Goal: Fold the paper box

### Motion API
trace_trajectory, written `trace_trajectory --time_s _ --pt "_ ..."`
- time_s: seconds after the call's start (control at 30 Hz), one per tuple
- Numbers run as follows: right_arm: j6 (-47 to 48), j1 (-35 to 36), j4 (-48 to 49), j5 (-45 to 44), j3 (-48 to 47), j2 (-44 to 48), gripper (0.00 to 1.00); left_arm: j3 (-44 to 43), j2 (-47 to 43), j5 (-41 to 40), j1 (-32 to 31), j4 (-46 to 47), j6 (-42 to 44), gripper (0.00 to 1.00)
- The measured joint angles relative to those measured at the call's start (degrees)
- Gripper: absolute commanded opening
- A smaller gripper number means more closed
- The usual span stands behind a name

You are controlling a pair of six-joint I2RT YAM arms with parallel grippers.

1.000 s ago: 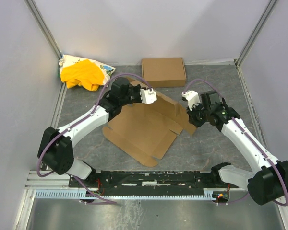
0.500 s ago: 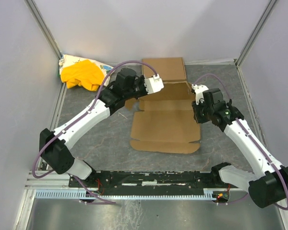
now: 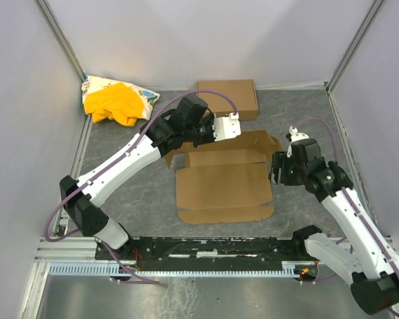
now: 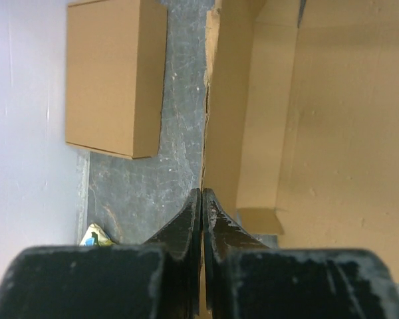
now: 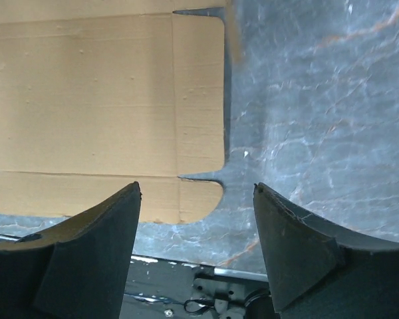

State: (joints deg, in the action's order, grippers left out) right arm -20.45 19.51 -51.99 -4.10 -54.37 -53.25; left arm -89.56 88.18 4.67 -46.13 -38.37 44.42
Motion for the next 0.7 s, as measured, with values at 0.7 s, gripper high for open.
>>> trace_trajectory --time_s 0.7 --pt "-10.6 -0.9 16.4 5.7 12.2 -5.8 0.64 -12.2 9.1 -1.3 -0.8 -10.1 -2.6 0.03"
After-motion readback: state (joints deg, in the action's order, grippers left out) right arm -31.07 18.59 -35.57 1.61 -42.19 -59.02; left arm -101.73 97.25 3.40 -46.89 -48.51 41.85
